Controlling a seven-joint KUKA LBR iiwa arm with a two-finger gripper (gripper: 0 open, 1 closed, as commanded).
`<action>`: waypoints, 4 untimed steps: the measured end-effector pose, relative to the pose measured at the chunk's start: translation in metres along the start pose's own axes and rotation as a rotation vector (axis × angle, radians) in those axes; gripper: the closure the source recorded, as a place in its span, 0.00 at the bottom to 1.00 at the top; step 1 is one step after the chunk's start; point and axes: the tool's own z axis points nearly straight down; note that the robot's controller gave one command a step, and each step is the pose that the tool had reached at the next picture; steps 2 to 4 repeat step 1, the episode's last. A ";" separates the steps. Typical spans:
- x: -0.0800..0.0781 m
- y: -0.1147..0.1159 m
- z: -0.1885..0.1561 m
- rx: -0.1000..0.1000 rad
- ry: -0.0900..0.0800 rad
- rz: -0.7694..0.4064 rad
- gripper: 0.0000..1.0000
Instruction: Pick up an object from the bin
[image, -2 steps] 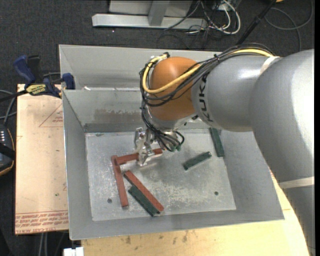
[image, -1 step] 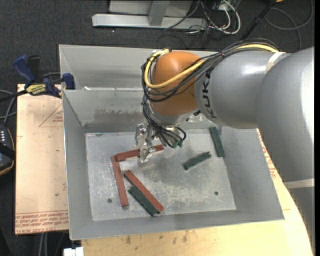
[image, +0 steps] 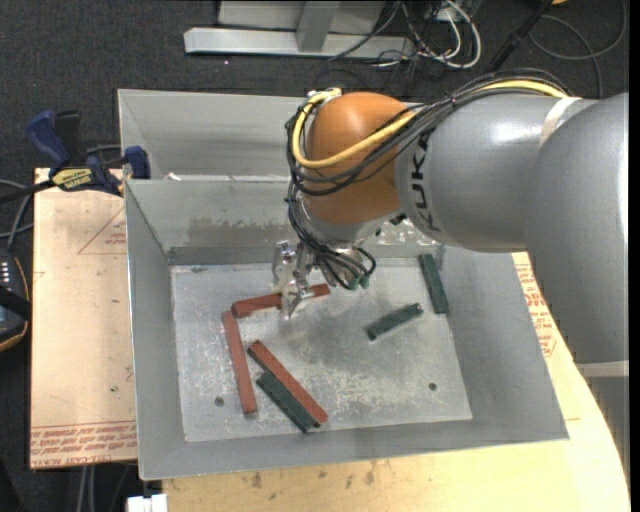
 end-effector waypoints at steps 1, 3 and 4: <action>-0.001 0.000 -0.009 0.000 -0.004 0.001 1.00; -0.001 0.000 -0.009 0.000 -0.004 0.001 1.00; -0.001 0.000 -0.009 0.000 -0.004 0.001 1.00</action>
Offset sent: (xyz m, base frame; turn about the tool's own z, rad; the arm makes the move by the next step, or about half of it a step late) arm 0.0002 -0.0001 0.0512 0.0000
